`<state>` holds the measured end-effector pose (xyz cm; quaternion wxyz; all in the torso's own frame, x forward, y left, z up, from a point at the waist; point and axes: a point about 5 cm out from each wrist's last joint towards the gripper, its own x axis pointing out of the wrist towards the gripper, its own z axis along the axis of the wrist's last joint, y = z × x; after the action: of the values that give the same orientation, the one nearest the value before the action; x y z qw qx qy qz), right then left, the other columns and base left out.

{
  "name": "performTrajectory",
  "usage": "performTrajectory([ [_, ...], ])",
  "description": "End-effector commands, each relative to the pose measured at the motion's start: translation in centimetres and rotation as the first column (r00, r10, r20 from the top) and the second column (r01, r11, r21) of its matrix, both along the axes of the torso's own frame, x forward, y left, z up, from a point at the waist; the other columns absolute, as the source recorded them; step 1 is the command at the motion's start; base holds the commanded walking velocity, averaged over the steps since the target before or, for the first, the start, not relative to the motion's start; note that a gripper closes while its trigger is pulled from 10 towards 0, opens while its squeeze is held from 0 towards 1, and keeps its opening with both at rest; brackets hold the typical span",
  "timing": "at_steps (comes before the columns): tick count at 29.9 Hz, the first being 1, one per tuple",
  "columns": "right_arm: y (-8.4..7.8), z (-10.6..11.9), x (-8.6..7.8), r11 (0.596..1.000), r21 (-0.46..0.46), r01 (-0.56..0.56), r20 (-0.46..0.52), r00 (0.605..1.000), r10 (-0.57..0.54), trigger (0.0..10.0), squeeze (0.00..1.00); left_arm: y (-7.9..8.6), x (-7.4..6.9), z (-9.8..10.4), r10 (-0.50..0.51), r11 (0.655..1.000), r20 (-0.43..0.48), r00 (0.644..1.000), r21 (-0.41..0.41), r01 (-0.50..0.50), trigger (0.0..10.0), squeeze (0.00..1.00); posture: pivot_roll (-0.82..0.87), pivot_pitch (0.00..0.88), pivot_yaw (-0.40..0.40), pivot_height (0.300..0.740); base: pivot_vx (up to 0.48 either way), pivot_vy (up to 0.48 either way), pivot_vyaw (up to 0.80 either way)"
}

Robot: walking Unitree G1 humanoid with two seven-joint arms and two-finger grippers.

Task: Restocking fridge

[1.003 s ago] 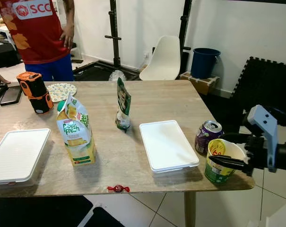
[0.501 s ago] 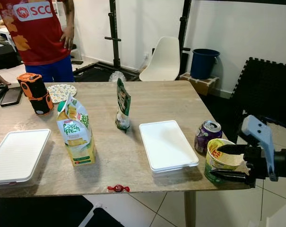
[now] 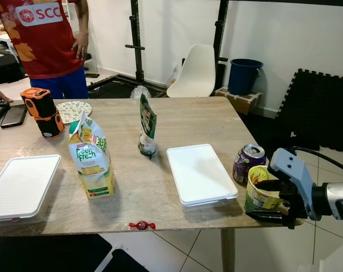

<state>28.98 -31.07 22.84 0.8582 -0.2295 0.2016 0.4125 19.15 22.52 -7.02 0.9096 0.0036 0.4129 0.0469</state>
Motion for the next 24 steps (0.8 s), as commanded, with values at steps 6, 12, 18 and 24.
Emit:
performTrajectory([
  [6,0.0,-0.4,0.1,1.0,-0.018,0.005,-0.033,0.999,-0.005,0.0,0.0,0.7,-0.8,-0.3,-0.006,1.0,-0.035,0.999,0.022,0.007,10.0,0.0,-0.06,0.111,0.044,0.74,0.0,0.0,0.0],
  [12,0.0,-0.5,0.2,1.0,-0.023,0.008,-0.04,0.999,-0.009,0.0,0.0,0.7,-0.7,-0.2,-0.008,1.0,-0.034,0.999,0.023,0.009,10.0,0.0,-0.06,0.111,0.045,0.74,0.0,0.0,0.0],
  [18,-0.2,-0.5,0.2,1.0,-0.026,0.013,-0.041,0.999,-0.014,0.0,0.0,0.7,-0.8,-0.3,-0.009,1.0,-0.035,0.999,0.025,0.009,10.0,0.0,-0.06,0.112,0.046,0.74,0.0,0.0,0.0],
  [24,0.0,0.6,-0.7,0.998,0.041,-0.046,-0.058,0.997,0.049,0.0,0.0,0.7,-0.8,-0.3,-0.012,1.0,-0.039,0.999,0.025,0.013,10.0,0.0,-0.06,0.111,0.049,0.74,0.0,0.0,0.0],
])
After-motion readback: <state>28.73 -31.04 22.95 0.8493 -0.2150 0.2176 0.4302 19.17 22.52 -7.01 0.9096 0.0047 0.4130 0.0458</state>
